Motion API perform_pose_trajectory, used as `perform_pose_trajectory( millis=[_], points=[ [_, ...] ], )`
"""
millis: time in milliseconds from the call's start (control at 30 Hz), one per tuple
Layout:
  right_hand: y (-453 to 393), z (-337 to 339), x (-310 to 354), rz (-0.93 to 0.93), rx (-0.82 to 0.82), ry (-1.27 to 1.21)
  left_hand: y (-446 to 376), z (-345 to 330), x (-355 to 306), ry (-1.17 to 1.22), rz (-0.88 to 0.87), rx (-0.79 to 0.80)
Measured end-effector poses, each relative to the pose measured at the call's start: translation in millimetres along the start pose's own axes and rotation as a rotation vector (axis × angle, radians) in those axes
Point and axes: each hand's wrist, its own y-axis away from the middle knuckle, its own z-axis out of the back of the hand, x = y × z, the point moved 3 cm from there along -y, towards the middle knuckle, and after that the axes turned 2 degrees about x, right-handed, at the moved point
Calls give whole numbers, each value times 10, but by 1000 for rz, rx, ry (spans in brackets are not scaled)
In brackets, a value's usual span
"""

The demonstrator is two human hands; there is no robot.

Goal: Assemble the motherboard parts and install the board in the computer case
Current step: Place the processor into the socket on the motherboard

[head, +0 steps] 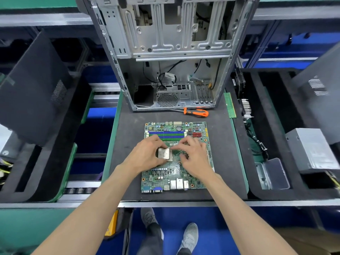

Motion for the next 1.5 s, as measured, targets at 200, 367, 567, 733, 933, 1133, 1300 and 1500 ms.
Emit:
perform_pose_trajectory(
  millis=[200, 367, 567, 733, 933, 1133, 1300, 1500],
  points=[
    [10, -14, -29, -25, -9, 9, -1, -39, 0, -52, 9, 7],
    [29, -13, -34, -2, -22, 25, -3, -45, -19, -36, 32, -20],
    [37, -21, -57, 5, -34, 20, -13, -45, -53, -13, 38, -17],
    [38, -24, -49, 11, -31, 22, -18, -66, -63, -6, 44, -28],
    [52, -23, -66, 21, -45, -15, -32, -80, -77, -23, 37, -32],
    [51, -25, -60, 20, -28, -4, -27, -97, -64, -26, 41, -50],
    [50, -19, -56, 16, -20, -19, -21, -101, -57, -16, 46, -47],
    [49, -15, -43, 15, -22, -6, -23, -103, -60, -2, 31, -42]
  ],
)
